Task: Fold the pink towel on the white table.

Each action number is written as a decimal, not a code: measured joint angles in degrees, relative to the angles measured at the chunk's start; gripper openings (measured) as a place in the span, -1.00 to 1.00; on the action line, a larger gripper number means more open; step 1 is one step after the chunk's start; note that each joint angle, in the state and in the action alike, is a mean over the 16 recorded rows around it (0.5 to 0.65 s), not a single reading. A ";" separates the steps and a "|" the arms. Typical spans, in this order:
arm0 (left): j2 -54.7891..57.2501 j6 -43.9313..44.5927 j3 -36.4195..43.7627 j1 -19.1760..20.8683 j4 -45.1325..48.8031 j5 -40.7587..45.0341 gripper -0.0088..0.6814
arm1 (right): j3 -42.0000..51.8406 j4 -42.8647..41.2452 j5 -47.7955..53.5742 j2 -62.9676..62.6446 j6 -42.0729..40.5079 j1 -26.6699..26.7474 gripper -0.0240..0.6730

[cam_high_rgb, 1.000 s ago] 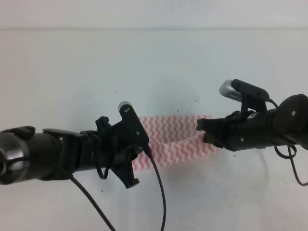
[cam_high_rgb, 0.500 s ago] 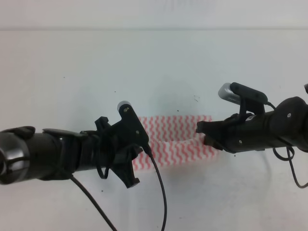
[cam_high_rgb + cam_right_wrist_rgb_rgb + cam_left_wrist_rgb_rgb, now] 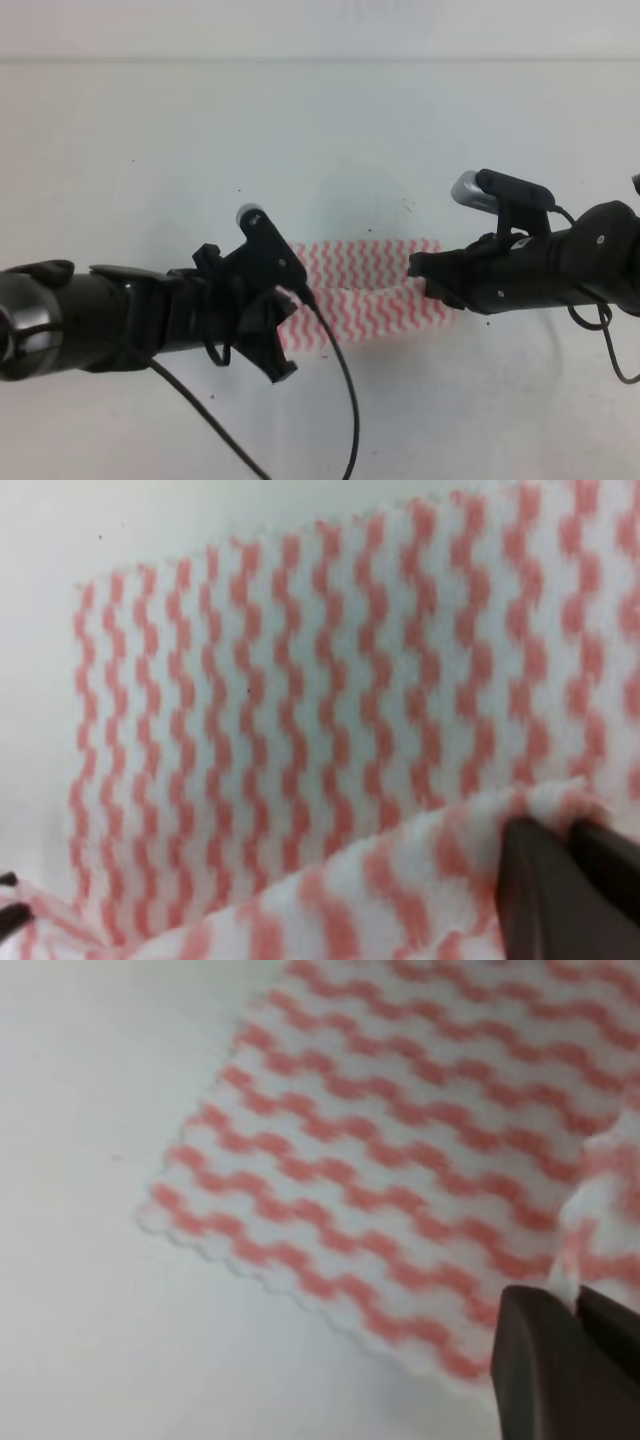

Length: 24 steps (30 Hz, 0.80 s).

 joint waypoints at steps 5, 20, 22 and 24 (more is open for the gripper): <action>0.08 -2.65 -1.67 0.00 0.00 -0.75 -0.99 | -0.62 0.02 0.08 0.13 0.01 0.00 -0.98; 3.77 -4.19 -6.05 0.06 -0.02 -3.47 -0.99 | -3.67 -0.46 0.49 1.74 -0.01 0.00 -0.98; 4.35 -4.23 -6.33 0.07 -0.02 -3.77 -0.99 | -3.93 -0.49 0.39 2.16 0.00 0.01 -0.98; 4.85 -4.29 -6.59 0.09 -0.02 -4.03 -0.99 | -4.18 -0.46 0.32 2.62 -0.01 0.01 -0.98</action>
